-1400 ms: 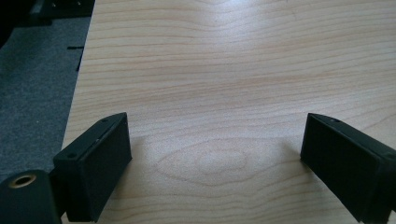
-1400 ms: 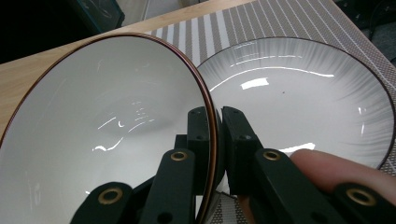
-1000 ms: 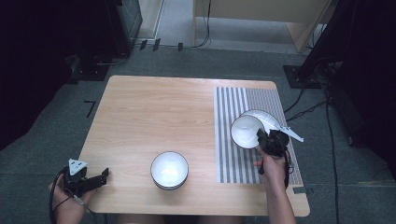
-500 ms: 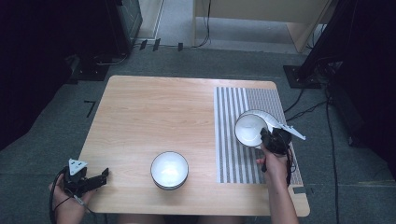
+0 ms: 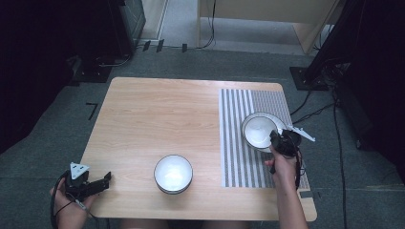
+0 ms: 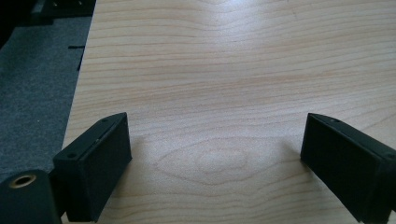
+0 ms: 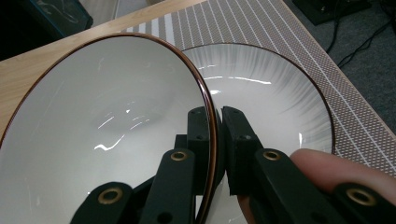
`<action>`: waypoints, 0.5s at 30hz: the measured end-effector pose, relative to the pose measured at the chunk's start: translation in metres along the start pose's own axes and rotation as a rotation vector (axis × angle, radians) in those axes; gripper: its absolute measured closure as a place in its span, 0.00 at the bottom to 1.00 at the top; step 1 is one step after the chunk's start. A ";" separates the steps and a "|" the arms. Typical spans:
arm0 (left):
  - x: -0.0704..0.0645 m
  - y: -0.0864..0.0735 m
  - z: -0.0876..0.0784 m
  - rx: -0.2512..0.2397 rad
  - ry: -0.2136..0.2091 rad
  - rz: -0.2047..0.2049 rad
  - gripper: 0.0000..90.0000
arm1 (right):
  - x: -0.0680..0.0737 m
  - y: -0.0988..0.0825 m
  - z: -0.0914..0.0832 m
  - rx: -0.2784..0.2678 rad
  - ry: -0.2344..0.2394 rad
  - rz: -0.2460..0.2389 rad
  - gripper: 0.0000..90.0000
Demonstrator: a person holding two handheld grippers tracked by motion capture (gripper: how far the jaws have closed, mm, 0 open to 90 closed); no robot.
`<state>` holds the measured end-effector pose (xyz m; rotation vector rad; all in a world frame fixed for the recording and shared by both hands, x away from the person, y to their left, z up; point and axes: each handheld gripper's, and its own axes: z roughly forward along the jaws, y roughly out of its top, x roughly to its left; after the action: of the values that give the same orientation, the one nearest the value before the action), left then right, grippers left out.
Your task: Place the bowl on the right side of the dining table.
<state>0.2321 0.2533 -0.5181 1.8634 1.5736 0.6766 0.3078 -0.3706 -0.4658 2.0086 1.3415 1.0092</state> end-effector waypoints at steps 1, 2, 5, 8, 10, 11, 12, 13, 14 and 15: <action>0.000 0.000 0.000 0.000 0.000 0.000 0.09 | -0.001 0.000 0.000 0.002 -0.001 0.004 0.93; 0.000 0.000 0.000 0.000 0.000 0.000 0.09 | -0.002 0.001 0.001 0.002 -0.002 0.002 0.93; 0.000 0.000 0.000 0.000 0.000 0.000 0.09 | -0.005 0.002 0.004 0.004 -0.008 0.009 0.93; 0.000 0.000 0.000 0.000 0.000 0.000 0.09 | -0.007 0.002 0.006 0.006 -0.015 0.012 0.93; 0.000 0.000 0.000 0.000 0.000 0.000 0.09 | -0.009 0.003 0.008 0.010 -0.019 0.016 0.93; 0.000 0.000 0.000 0.000 0.000 0.000 0.09 | -0.010 0.004 0.009 0.007 -0.020 0.019 0.93; 0.000 0.000 0.000 0.000 0.000 0.000 0.09 | -0.010 0.004 0.010 0.010 -0.019 0.022 0.93; 0.000 0.000 0.000 0.000 0.000 0.000 0.09 | -0.011 0.004 0.011 0.009 -0.022 0.023 0.93; 0.000 0.000 0.000 0.000 0.000 0.000 0.09 | -0.012 0.005 0.011 0.010 -0.023 0.023 0.93; 0.000 0.000 0.000 0.000 0.000 0.000 0.09 | -0.012 0.005 0.012 0.013 -0.024 0.024 0.93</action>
<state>0.2321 0.2533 -0.5182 1.8631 1.5737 0.6766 0.3173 -0.3840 -0.4729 2.0448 1.3168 0.9864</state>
